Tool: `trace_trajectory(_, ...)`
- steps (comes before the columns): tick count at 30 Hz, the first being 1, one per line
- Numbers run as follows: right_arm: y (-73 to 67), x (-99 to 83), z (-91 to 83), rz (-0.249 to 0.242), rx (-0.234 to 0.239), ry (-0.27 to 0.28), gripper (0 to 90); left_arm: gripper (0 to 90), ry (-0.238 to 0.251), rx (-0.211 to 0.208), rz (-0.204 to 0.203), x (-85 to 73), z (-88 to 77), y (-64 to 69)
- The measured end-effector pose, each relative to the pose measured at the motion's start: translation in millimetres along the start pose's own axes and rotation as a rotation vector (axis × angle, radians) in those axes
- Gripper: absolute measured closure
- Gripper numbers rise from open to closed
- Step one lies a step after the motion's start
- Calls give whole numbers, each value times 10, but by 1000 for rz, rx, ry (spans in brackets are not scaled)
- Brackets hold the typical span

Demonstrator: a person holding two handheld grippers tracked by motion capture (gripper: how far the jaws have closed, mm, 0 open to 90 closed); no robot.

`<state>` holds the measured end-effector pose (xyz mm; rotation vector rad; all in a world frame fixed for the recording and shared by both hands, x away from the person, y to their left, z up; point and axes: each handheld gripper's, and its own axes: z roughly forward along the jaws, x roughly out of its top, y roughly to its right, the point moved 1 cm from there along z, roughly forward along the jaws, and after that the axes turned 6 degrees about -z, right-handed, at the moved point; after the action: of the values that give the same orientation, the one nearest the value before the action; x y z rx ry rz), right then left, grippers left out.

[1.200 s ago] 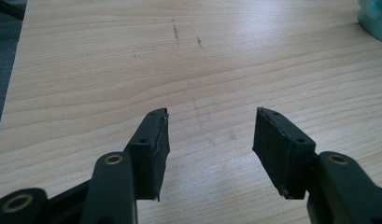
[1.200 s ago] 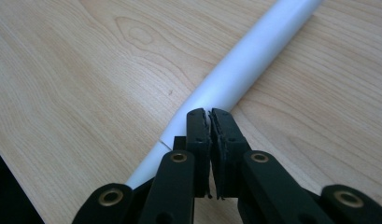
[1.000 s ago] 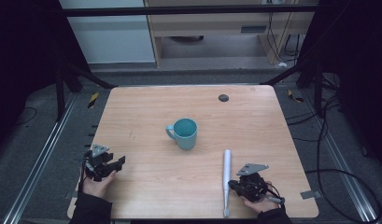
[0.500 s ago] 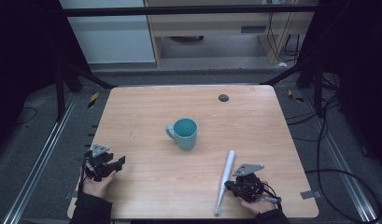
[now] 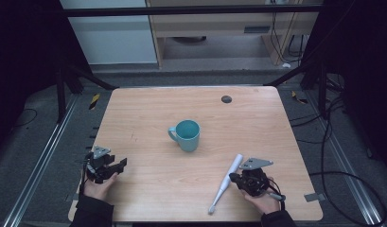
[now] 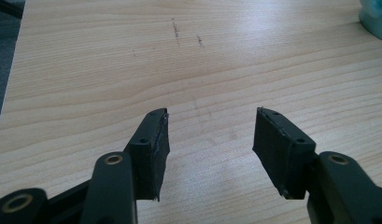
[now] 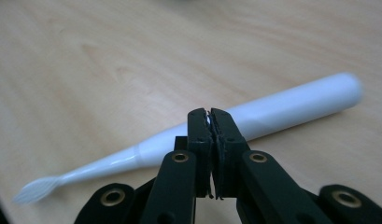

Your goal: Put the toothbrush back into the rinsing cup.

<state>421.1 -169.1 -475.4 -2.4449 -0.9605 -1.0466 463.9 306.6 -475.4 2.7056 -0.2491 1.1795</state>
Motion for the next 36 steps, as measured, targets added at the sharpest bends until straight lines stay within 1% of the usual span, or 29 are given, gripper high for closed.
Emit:
trace_trajectory(1,41,21,0,8,-19,7,875,450,-1,-2,-1,1,1,-1)
trace_trajectory(2,128,57,4,22,-59,26,881,451,-1,-1,0,3,4,-1)
trace_trajectory(3,173,79,8,37,-71,32,884,451,-1,-1,0,3,4,-1)
trace_trajectory(4,173,79,8,37,-71,32,884,451,-1,-1,0,4,6,-2)
trace_trajectory(5,259,122,24,47,-105,46,890,451,-3,0,1,4,8,-3)
trace_trajectory(6,259,122,24,47,-105,46,890,451,-3,1,1,4,9,-4)
trace_trajectory(7,304,143,37,52,-118,52,893,451,-3,3,1,4,9,-6)
trace_trajectory(8,387,175,84,73,-132,59,896,451,-3,3,2,4,9,-7)
trace_trajectory(9,430,188,114,79,-136,49,896,451,-4,4,2,5,9,-7)
trace_trajectory(10,430,188,114,79,-136,49,896,451,-3,3,3,5,11,-8)
trace_trajectory(12,524,228,212,86,-147,36,897,451,-5,3,5,5,17,-5)
trace_trajectory(15,563,260,263,80,-152,40,898,451,-6,4,8,5,20,-1)
trace_trajectory(16,602,275,317,89,-147,45,898,451,-6,4,8,6,20,-2)
trace_trajectory(17,602,275,317,89,-147,45,898,451,-5,4,8,6,20,-5)
trace_trajectory(19,625,279,376,83,-149,22,898,452,-5,4,7,7,24,-7)
trace_trajectory(21,627,285,385,78,-153,22,898,453,-5,4,7,7,25,-7)
trace_trajectory(24,618,302,407,76,-147,23,898,453,-6,4,10,7,22,-3)
trace_trajectory(26,617,283,434,66,-153,-3,898,453,-6,3,10,7,21,-3)
trace_trajectory(31,623,258,453,69,-152,-19,898,453,-5,1,10,8,18,-3)
trace_trajectory(34,623,241,455,58,-157,-28,897,453,-4,0,11,9,15,-5)
trace_trajectory(36,626,225,441,63,-158,-32,897,453,-4,0,11,8,14,-5)
